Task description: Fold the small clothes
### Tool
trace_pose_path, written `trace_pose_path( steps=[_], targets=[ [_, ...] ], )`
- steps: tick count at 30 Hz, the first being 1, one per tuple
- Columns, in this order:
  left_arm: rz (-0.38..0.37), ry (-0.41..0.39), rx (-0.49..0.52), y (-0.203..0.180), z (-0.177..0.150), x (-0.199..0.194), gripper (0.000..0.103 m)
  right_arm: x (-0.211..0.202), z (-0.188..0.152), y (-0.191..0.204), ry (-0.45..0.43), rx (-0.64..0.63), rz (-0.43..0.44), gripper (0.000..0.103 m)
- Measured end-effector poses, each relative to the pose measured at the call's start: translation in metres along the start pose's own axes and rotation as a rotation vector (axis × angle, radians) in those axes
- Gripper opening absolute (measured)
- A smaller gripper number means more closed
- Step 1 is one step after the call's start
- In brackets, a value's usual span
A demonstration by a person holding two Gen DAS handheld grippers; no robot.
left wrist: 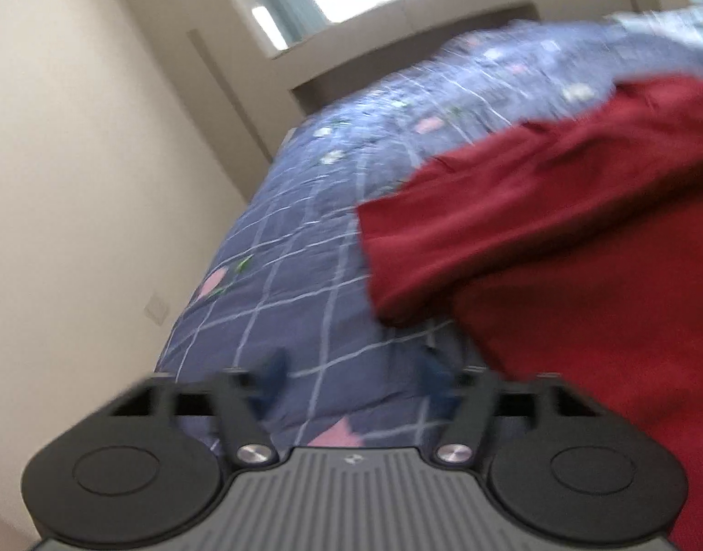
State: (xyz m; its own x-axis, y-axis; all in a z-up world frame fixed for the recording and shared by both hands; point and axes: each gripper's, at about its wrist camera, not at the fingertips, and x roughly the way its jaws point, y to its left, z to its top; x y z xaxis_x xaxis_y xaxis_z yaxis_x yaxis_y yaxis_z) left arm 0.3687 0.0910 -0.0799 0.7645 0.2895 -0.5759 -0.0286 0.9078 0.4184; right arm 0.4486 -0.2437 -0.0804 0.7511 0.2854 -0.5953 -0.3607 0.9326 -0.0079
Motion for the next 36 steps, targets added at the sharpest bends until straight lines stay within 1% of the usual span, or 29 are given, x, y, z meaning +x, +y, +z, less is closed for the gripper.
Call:
trace_pose_path(
  steps=[1,2,3,4,6,8,10,11,13,14,16,19,21,23,25,27,29,31,36],
  targets=[
    [-0.014,0.002,-0.053,0.008,0.000,-0.003,0.086,-0.005,-0.001,-0.001,-0.016,-0.002,-0.012,0.094],
    [-0.017,0.004,-0.101,0.014,0.001,-0.004,0.087,-0.007,-0.001,-0.002,-0.028,-0.006,-0.026,0.097],
    [-0.018,0.005,-0.158,0.020,0.004,-0.005,0.088,-0.010,-0.001,-0.003,-0.042,-0.013,-0.047,0.098],
    [-0.018,0.002,-0.212,0.024,0.007,-0.004,0.091,-0.012,0.000,-0.003,-0.058,-0.021,-0.070,0.098],
    [0.002,-0.009,-0.304,0.029,0.016,0.003,0.096,-0.010,0.002,-0.003,-0.074,-0.028,-0.109,0.101],
    [0.037,-0.017,-0.370,0.026,0.029,0.014,0.098,-0.003,0.008,-0.001,-0.077,-0.026,-0.147,0.101],
    [0.060,-0.022,-0.394,0.020,0.039,0.030,0.099,0.005,0.012,0.001,-0.077,-0.032,-0.169,0.102],
    [0.068,-0.005,-0.393,0.016,0.043,0.040,0.099,0.011,0.015,0.003,-0.068,-0.042,-0.193,0.102],
    [0.073,0.039,-0.376,0.008,0.048,0.058,0.099,0.025,0.016,0.005,-0.015,-0.080,-0.289,0.102],
    [0.078,0.057,-0.360,0.004,0.047,0.063,0.099,0.029,0.014,0.004,0.002,-0.090,-0.318,0.102],
    [0.080,0.056,-0.351,0.003,0.042,0.067,0.101,0.026,0.008,-0.003,0.002,-0.090,-0.347,0.102],
    [0.065,0.058,-0.389,0.005,0.036,0.067,0.103,0.018,-0.003,-0.017,-0.007,-0.096,-0.373,0.102],
    [0.050,0.070,-0.407,0.008,0.034,0.069,0.103,0.015,-0.009,-0.026,0.002,-0.065,-0.366,0.102],
    [0.046,0.076,-0.410,0.008,0.035,0.070,0.103,0.017,-0.011,-0.034,0.022,-0.028,-0.403,0.102],
    [0.037,0.075,-0.419,0.010,0.035,0.066,0.102,0.013,-0.012,-0.045,0.019,0.042,-0.357,0.102],
    [0.029,0.079,-0.422,0.013,0.034,0.059,0.102,0.001,-0.012,-0.052,0.001,0.101,-0.340,0.102],
    [0.018,0.069,-0.428,0.016,0.031,0.047,0.102,-0.015,-0.015,-0.050,-0.019,0.115,-0.323,0.102],
    [-0.001,0.058,-0.445,0.020,0.026,0.033,0.103,-0.034,-0.019,-0.046,-0.029,0.112,-0.281,0.102],
    [-0.085,0.065,-0.496,0.025,0.005,-0.009,0.103,-0.082,-0.033,-0.030,-0.015,0.116,-0.135,0.102]
  ],
)
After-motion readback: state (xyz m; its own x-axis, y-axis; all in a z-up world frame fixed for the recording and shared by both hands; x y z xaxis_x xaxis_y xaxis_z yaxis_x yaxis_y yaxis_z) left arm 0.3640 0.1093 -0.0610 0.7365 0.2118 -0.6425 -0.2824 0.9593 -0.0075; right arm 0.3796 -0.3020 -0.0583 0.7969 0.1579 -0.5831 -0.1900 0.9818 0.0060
